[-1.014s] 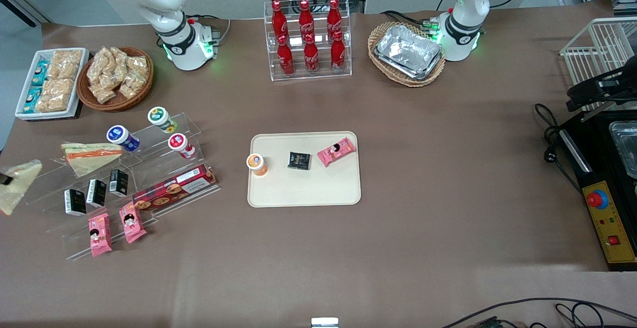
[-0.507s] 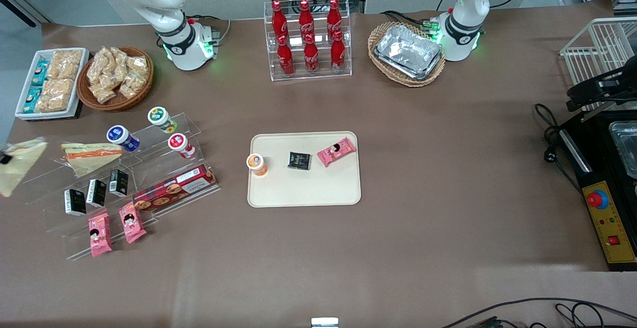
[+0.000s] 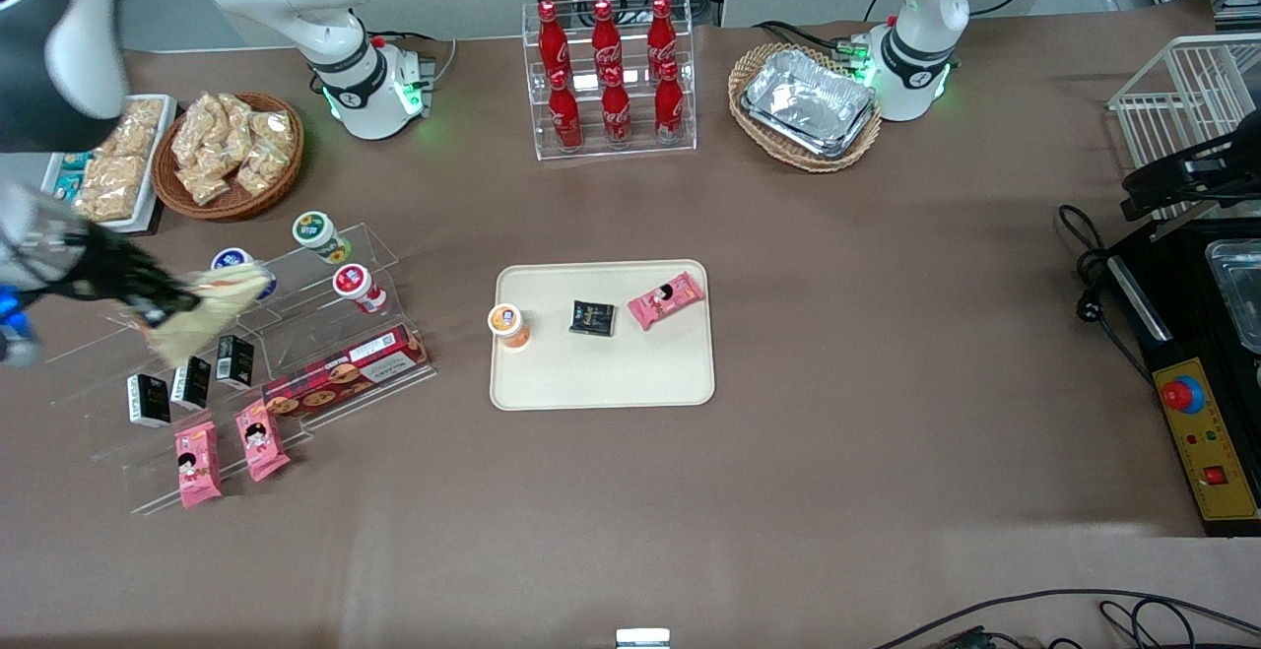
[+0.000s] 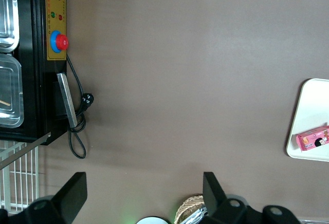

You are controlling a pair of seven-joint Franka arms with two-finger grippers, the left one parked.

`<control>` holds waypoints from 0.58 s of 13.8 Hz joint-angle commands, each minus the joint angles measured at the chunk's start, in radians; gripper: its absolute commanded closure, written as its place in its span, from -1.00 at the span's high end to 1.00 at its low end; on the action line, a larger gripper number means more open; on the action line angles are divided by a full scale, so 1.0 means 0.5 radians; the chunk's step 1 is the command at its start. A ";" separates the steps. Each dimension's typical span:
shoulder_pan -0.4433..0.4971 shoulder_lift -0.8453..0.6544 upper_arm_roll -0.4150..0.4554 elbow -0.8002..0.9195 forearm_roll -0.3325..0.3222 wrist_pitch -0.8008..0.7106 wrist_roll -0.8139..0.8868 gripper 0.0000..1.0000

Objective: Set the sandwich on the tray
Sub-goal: 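Close the right gripper on the sandwich and lift it off the rack, then carry the held sandwich over the white tray beside the yogurt cup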

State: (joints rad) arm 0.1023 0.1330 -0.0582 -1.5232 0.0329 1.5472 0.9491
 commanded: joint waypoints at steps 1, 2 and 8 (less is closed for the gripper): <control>0.261 0.047 -0.022 -0.003 0.124 -0.008 0.542 -1.00; 0.332 0.102 -0.025 0.000 0.167 0.013 0.717 -1.00; 0.755 0.408 -0.025 -0.006 0.311 0.516 1.469 -1.00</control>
State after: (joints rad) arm 0.4079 0.2640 -0.0579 -1.5400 0.1447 1.7100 1.5384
